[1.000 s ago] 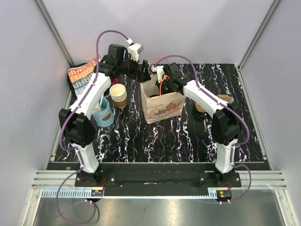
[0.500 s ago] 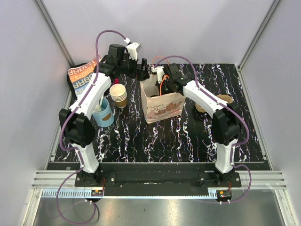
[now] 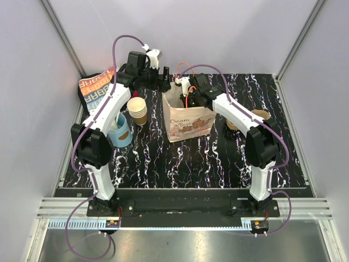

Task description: Pack the takeout coffee

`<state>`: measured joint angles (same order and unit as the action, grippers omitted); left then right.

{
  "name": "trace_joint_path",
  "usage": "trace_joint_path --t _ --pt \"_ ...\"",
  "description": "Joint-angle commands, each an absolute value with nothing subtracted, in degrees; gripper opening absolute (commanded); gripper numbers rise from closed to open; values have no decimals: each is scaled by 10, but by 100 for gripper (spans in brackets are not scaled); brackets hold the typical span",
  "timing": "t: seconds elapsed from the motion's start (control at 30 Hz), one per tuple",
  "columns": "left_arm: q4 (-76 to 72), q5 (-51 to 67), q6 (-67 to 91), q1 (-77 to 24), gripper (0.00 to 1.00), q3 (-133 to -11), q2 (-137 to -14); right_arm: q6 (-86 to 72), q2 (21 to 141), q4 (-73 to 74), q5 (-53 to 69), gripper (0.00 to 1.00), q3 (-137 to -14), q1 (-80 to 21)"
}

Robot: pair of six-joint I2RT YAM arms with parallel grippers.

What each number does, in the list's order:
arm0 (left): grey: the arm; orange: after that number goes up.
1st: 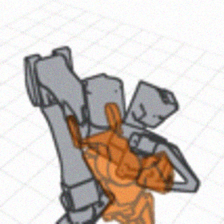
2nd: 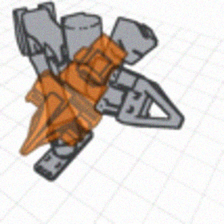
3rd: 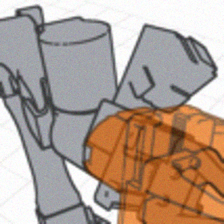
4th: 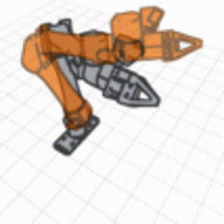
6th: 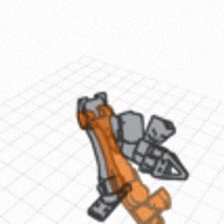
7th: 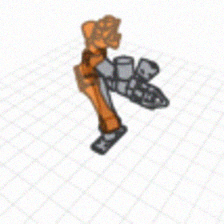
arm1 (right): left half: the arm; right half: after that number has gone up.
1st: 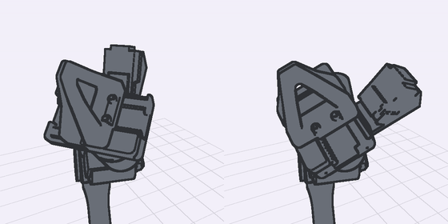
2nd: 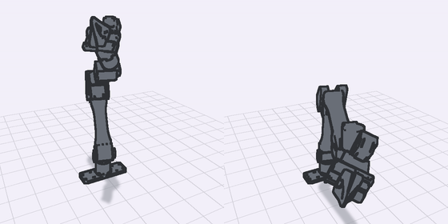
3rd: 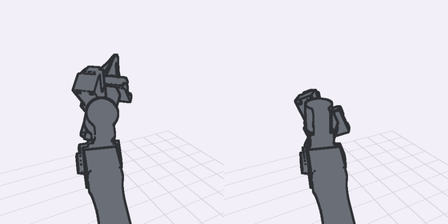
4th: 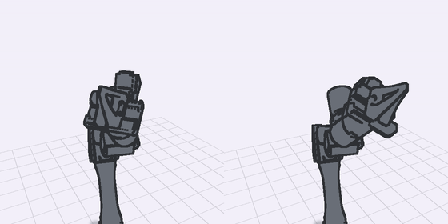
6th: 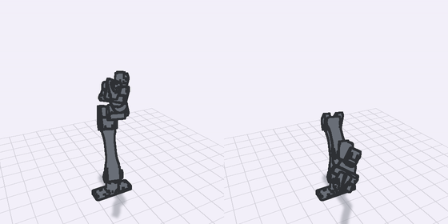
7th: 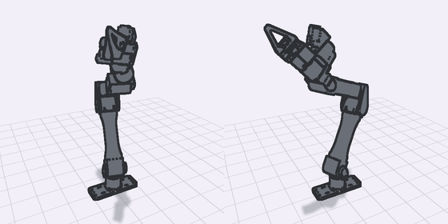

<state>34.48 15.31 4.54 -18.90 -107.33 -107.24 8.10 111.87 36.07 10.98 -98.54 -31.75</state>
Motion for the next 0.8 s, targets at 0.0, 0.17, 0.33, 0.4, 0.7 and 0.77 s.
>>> trace_joint_path --t 0.0,0.17,0.33,0.4,0.7,0.77 --pt "337 111 51 -187 99 -1103 -1081 86 1106 348 125 0 -980 -324" --pt "342 98 54 -189 99 -1109 -1088 91 1102 347 136 0 -976 -323" --pt "342 102 56 -192 99 -1111 -1090 95 1102 349 141 0 -974 -324" --pt "341 100 56 -196 99 -1112 -1089 96 1106 350 141 0 -974 -323" --pt "345 93 57 -200 99 -1123 -1100 103 1114 362 147 0 -976 -324" --pt "345 97 60 -200 99 -1125 -1099 106 1118 364 145 0 -975 -324"
